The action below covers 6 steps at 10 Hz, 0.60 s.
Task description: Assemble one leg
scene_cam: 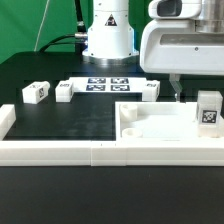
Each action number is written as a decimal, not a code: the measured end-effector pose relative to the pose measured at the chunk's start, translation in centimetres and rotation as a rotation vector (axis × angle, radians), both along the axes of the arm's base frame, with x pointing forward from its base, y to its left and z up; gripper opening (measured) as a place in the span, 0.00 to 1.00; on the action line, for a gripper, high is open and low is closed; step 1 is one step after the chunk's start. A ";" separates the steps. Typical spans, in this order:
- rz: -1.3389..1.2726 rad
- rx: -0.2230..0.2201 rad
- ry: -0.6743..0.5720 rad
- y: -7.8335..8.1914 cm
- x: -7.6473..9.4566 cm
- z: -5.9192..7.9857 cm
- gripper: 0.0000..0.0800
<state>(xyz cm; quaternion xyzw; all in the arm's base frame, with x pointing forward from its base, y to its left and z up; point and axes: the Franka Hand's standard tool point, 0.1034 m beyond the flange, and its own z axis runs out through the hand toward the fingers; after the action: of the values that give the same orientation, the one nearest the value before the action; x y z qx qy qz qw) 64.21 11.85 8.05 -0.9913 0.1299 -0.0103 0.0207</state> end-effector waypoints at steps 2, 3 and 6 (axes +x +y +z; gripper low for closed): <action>0.109 -0.009 -0.004 -0.3 0.0 0.0 0.81; 0.104 -0.008 -0.004 -0.3 0.0 0.0 0.65; 0.104 -0.008 -0.004 -0.3 0.0 0.0 0.36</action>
Offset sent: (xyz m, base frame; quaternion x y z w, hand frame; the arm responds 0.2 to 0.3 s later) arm 0.0000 0.0000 0.0000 0.0000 0.0000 0.0000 1.0000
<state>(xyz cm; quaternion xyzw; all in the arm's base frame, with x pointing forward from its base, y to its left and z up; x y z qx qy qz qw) 64.25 11.56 8.05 -0.9967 0.0783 -0.0117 0.0173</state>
